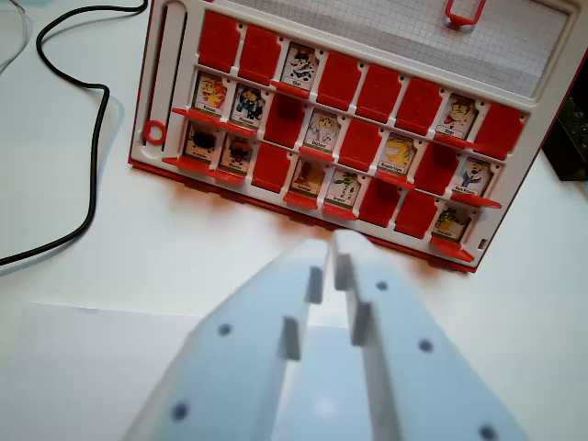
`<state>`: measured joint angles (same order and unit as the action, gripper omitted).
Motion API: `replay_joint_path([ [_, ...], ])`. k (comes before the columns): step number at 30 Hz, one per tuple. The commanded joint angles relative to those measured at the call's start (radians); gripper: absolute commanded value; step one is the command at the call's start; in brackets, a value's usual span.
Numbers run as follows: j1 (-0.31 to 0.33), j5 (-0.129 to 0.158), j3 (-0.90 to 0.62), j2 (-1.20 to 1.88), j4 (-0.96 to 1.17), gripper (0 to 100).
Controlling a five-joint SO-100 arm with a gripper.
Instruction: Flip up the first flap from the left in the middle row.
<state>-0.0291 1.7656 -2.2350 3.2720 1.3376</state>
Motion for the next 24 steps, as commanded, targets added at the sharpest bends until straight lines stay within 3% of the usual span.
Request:
replay_joint_path([
  [1,-0.003,-0.002,0.032,0.002,-0.025,0],
  [16,-0.011,-0.012,0.031,0.002,-0.021,0],
  [20,-0.003,-0.038,0.037,0.002,-0.023,0],
  [24,-0.058,-0.038,0.040,0.002,-0.020,0],
])
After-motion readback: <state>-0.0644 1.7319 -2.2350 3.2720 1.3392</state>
